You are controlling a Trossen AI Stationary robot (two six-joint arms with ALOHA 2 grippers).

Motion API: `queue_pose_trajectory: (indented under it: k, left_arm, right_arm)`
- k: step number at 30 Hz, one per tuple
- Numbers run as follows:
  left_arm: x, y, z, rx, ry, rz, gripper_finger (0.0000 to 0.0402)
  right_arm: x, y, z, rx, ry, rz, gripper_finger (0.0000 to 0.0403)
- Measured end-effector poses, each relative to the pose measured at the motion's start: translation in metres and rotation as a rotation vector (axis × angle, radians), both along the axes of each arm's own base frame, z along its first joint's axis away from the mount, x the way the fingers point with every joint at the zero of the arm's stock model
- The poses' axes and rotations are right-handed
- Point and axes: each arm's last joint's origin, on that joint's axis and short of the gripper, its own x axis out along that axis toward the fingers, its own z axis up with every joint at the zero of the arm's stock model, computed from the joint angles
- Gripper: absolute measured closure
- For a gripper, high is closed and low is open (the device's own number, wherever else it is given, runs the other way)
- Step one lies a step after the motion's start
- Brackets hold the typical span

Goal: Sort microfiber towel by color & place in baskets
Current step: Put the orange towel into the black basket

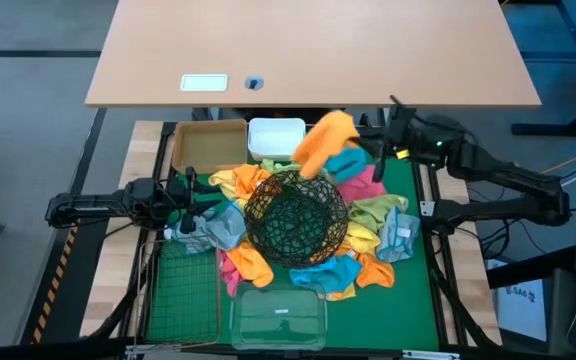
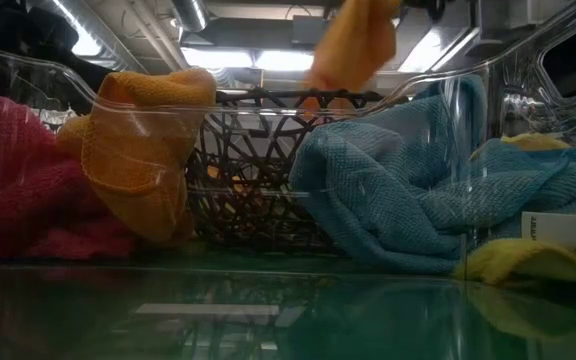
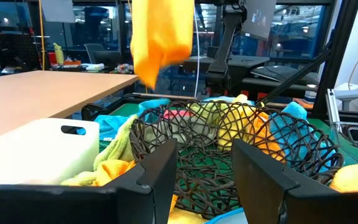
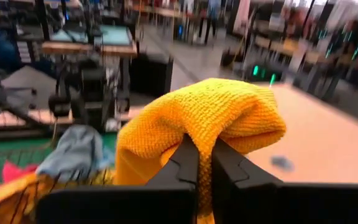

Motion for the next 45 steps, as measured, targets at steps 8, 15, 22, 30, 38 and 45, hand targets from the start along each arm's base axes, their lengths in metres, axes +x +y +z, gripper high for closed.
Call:
queue_pose_trajectory:
  k: [8,15,22,30,38,45]
  left_arm:
    - [0.000,0.000,0.000,0.000,0.000,0.000,0.0257]
    - [0.000,0.000,0.000,0.000,0.000,0.000,0.0257]
    - [0.000,0.000,0.000,0.000,-0.001,0.000,0.0257]
    - [0.000,0.000,0.000,0.000,0.000,0.000,0.0257]
    - [0.000,0.000,0.000,0.000,-0.001,0.000,0.0256]
    - [0.000,0.000,0.000,0.000,0.000,0.000,0.0256]
  right_arm:
    - [0.031,-0.010,0.027,-0.131,-0.071,0.005,0.0397]
    - [0.083,-0.044,0.023,-0.156,0.019,-0.038,0.0396]
    - [0.122,-0.096,0.002,-0.115,0.106,-0.081,0.0395]
    - [0.137,-0.128,-0.032,-0.018,0.179,-0.037,0.0394]
    - [0.135,-0.113,-0.021,0.008,0.121,0.154,0.0397]
    - [0.132,-0.075,0.001,0.012,0.056,0.361,0.0399]
